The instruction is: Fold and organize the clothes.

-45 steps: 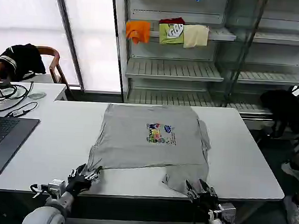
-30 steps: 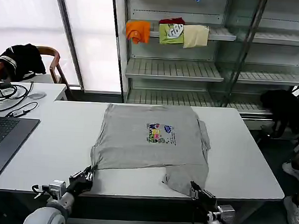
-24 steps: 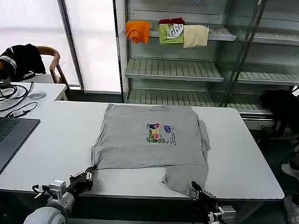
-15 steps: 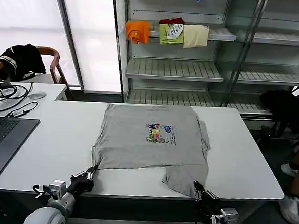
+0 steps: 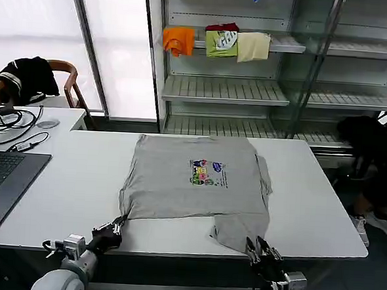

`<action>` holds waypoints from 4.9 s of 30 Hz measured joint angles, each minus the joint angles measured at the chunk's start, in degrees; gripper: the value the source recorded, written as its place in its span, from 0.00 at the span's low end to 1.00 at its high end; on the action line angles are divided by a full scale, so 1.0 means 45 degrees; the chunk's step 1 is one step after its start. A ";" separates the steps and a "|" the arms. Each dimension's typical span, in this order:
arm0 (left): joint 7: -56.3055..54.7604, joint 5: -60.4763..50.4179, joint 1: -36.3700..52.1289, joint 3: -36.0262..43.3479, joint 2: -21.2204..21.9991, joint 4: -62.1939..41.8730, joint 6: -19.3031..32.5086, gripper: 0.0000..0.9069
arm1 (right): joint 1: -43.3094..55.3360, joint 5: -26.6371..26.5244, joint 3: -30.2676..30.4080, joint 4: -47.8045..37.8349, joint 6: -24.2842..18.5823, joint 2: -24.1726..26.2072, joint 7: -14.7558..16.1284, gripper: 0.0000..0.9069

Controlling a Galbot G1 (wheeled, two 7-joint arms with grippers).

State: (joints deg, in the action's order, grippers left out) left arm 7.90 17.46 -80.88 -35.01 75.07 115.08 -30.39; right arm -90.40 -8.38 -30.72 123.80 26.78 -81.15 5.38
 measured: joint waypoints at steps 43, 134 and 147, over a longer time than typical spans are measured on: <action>-0.0221 0.1794 0.5705 -0.0037 0.0818 -0.3924 0.0919 0.00 | 0.9847 -0.0088 0.0187 -0.7593 -0.1817 -0.2147 -0.0741 0.00; 0.0453 -0.1499 0.3111 -0.0350 0.0336 -0.2103 -0.0564 0.00 | 0.4382 -0.0876 0.0248 -0.2435 0.1515 0.0001 -0.1395 0.00; -0.0261 0.0131 -0.0818 -0.2060 0.0534 0.1038 -0.0549 0.00 | 0.0950 -0.0834 0.0517 0.0610 0.1489 0.0110 -0.2344 0.00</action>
State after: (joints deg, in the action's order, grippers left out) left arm 6.72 18.05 -84.56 -44.28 77.47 119.75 -32.86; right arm -86.12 -12.13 -28.39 126.55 33.48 -80.65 -5.17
